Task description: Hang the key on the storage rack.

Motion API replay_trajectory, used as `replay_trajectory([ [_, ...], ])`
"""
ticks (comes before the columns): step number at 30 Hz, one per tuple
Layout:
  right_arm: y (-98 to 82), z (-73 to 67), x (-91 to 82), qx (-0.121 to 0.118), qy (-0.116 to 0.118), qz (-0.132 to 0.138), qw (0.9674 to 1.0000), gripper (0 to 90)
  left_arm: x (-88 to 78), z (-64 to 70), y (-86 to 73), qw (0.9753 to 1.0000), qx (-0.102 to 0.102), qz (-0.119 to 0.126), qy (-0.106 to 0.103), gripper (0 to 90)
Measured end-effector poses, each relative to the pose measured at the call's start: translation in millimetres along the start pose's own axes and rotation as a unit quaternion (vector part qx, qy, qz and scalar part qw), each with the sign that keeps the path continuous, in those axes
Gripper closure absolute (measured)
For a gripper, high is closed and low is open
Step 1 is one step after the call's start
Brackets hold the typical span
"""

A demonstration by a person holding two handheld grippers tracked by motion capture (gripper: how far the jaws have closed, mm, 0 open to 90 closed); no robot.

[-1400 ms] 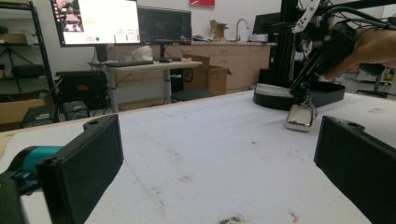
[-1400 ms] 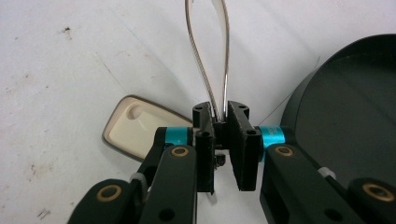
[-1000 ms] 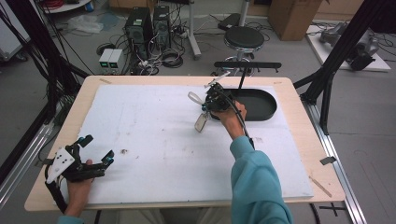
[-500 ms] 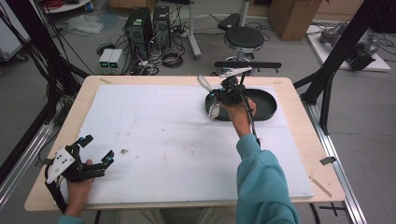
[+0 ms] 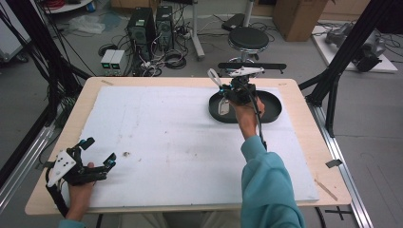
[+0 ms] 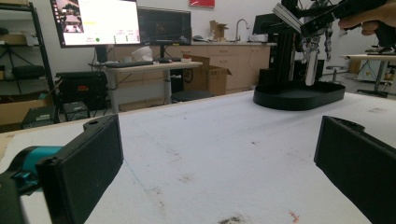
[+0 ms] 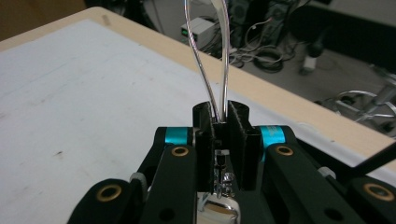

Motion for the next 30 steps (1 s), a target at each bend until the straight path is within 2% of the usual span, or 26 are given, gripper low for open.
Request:
replay_trajectory([
  [6,2.0,4.2,-2.6,-0.005,-0.039,0.020,0.9990,82.1,-0.1,-0.2,0.1,1.0000,0.000,0.000,0.000,1.7],
  [11,0.7,8.6,-1.1,0.006,-0.043,0.027,0.9987,82.1,-0.1,0.0,0.0,1.0000,0.000,0.000,0.000,1.7],
  [15,0.0,12.1,-1.4,0.012,-0.059,0.032,0.9977,82.1,-0.1,-0.1,0.0,1.0000,0.000,0.000,0.000,1.7],
  [20,0.4,15.4,-2.4,0.003,-0.097,0.037,0.9946,82.1,-0.1,-0.3,0.1,1.0000,-0.001,0.000,0.000,1.7],
  [30,-1.3,17.8,3.9,0.005,-0.119,0.037,0.9922,82.1,-0.1,-0.4,0.0,1.0000,0.000,0.000,0.000,1.7],
])
Point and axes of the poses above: each handheld gripper's, and its own axes: x roughly forward along the jaws, y roughly out of its top, z roughly to its right, the point moved 3 cm from there along x, roughly forward along the jaws, and after that the axes turned 6 degrees about -x, right-handed, at the moved point
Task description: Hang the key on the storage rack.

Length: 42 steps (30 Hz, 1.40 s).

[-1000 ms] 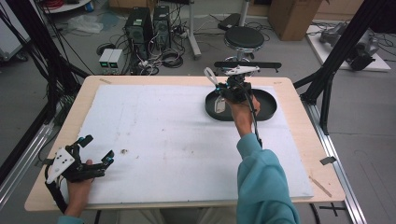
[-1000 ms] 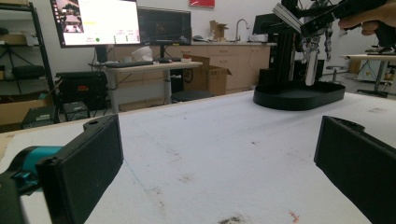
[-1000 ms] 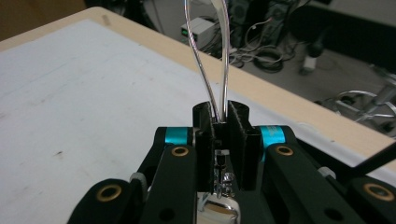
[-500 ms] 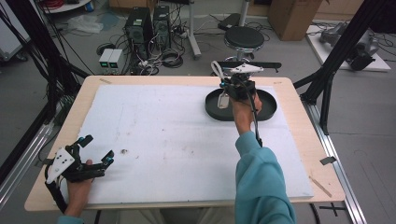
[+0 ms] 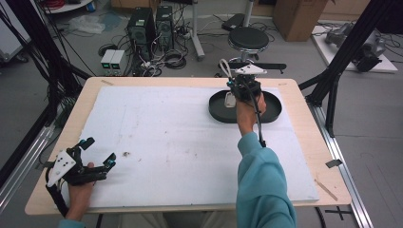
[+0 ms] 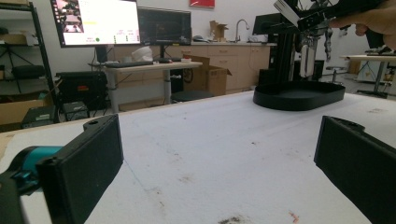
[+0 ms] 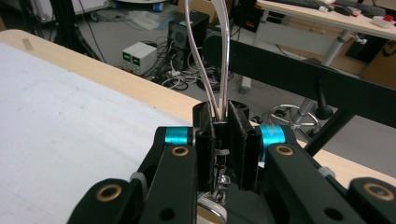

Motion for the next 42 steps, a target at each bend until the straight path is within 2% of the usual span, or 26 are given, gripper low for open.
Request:
replay_trajectory([
  [6,-6.2,2.4,3.7,0.011,-0.010,-0.004,0.9999,82.0,0.0,-0.2,0.0,1.0000,0.000,-0.001,0.000,1.7],
  [12,-13.0,5.3,7.4,0.022,-0.009,-0.012,0.9996,82.0,0.0,-0.2,0.0,1.0000,0.000,0.000,0.000,1.7],
  [17,-14.3,3.6,11.3,0.016,-0.008,-0.016,0.9997,82.0,0.1,0.1,0.0,1.0000,-0.001,0.001,0.000,1.7],
  [32,-30.9,6.4,27.2,0.041,-0.011,-0.030,0.9986,82.0,0.0,0.3,0.0,1.0000,-0.001,0.001,-0.001,1.7],
  [38,-35.2,6.8,33.9,0.048,-0.005,-0.031,0.9983,82.1,-0.1,0.4,0.0,1.0000,0.000,0.001,0.000,1.7],
  [42,-38.4,7.7,38.7,0.054,0.008,-0.035,0.9979,82.1,-0.1,0.5,-0.1,1.0000,0.000,0.001,0.000,1.7],
])
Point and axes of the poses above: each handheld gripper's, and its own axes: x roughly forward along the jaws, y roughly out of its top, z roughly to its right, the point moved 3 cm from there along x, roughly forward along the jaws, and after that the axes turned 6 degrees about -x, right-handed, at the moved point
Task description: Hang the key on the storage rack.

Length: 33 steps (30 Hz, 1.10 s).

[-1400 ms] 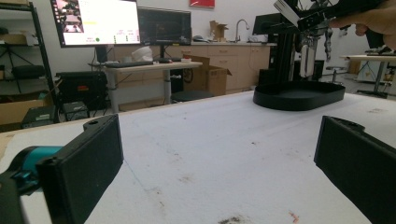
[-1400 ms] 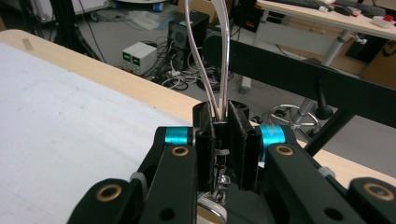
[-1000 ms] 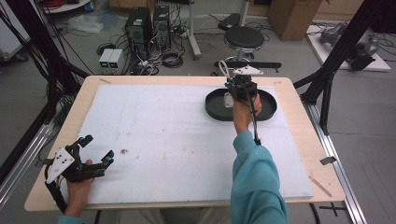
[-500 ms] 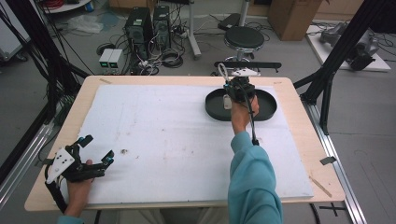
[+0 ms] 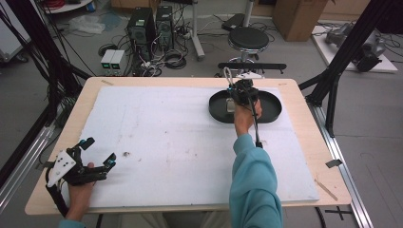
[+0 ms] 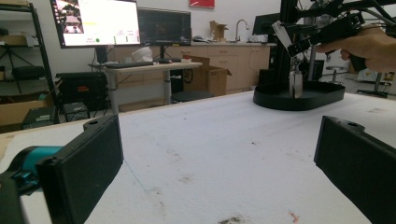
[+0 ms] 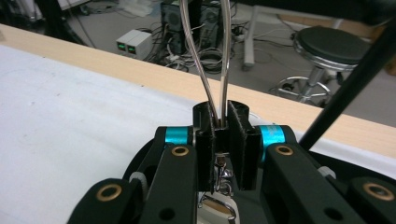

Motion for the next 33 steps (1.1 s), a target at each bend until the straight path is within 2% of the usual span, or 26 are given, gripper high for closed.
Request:
replay_trajectory([
  [2,-0.4,-0.5,1.4,-0.002,-0.003,-0.002,1.0000,82.1,0.0,0.0,0.0,1.0000,0.000,0.000,0.000,1.7],
  [19,-2.2,1.4,4.9,-0.003,0.018,-0.007,0.9998,79.7,0.1,0.0,0.0,1.0000,-0.001,0.000,0.000,1.7],
  [24,-1.2,4.2,2.2,0.003,0.021,0.001,0.9998,77.8,0.1,-0.2,0.1,1.0000,-0.001,0.000,0.000,1.7],
  [26,-0.7,5.8,0.6,0.006,0.026,0.005,0.9996,71.7,0.1,-0.2,0.1,1.0000,-0.001,0.000,0.000,1.7],
  [27,-0.8,6.9,-0.3,0.007,0.030,0.007,0.9995,65.4,0.1,-0.2,0.1,1.0000,-0.001,0.000,0.000,1.7],
  [31,0.6,9.3,-4.1,0.023,0.045,0.023,0.9985,27.5,0.1,-0.1,0.0,1.0000,-0.001,0.000,0.000,1.7],
  [32,1.0,10.0,-5.9,0.022,0.042,0.019,0.9987,15.8,0.2,-0.1,0.1,1.0000,-0.001,0.000,0.000,1.7],
  [33,0.7,9.6,-8.2,0.026,0.029,0.008,0.9992,5.9,0.1,-0.3,0.1,1.0000,-0.001,-0.001,0.000,1.7],
])
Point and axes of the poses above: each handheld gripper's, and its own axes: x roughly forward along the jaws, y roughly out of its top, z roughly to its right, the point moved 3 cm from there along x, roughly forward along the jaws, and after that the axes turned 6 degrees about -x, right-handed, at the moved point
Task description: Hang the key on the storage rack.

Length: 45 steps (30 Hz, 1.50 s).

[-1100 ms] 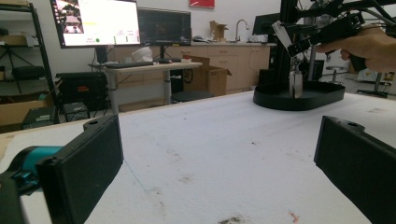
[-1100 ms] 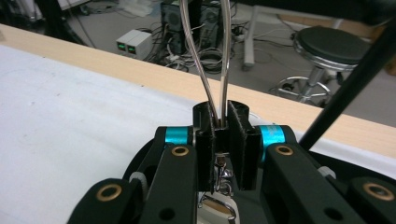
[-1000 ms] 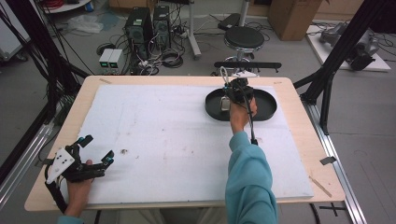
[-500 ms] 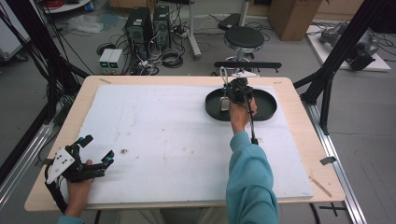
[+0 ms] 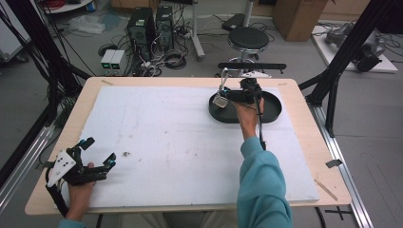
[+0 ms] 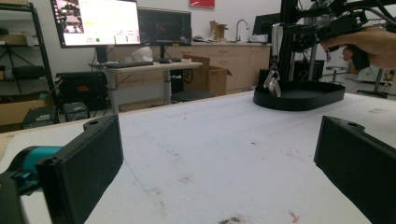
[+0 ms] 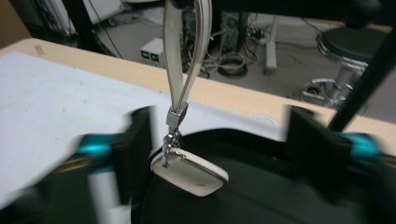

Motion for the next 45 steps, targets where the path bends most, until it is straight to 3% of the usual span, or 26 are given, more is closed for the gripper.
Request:
replay_trajectory([
  [1,-0.5,-1.3,-3.0,0.001,0.000,-0.006,1.0000,0.7,0.0,-0.1,0.0,1.0000,0.000,0.000,0.000,1.7],
  [5,-1.4,-7.8,-22.7,-0.022,0.044,0.026,0.9984,0.6,0.0,0.3,-0.1,1.0000,0.001,0.001,0.000,1.7],
  [8,-1.8,-13.7,-40.8,-0.041,0.084,0.046,0.9945,0.6,0.0,0.1,0.0,1.0000,0.000,0.001,0.000,1.7],
  [12,-4.7,-17.4,-68.4,-0.069,0.126,0.084,0.9862,0.6,0.0,-0.1,0.0,1.0000,0.000,0.000,0.000,1.7],
  [18,-29.4,-13.8,-112.7,-0.090,0.156,0.141,0.9736,0.6,0.3,-0.2,0.0,1.0000,-0.001,-0.001,0.000,1.7],
  [23,-59.9,-3.2,-142.6,-0.088,0.148,0.180,0.9683,0.6,0.7,0.4,-0.1,1.0000,0.003,-0.003,0.000,1.7],
  [32,-118.5,6.1,-157.6,-0.076,0.147,0.190,0.9678,0.6,0.0,1.3,-0.2,1.0000,0.008,-0.001,0.000,1.7],
  [39,-146.9,1.9,-160.2,-0.055,0.139,0.222,0.9636,0.6,-0.1,1.4,-0.1,1.0000,0.008,0.001,0.000,1.7],
  [45,-166.8,-1.1,-155.7,-0.034,0.134,0.207,0.9685,0.6,-0.3,1.4,-0.1,1.0000,0.008,0.001,0.001,1.7],
])
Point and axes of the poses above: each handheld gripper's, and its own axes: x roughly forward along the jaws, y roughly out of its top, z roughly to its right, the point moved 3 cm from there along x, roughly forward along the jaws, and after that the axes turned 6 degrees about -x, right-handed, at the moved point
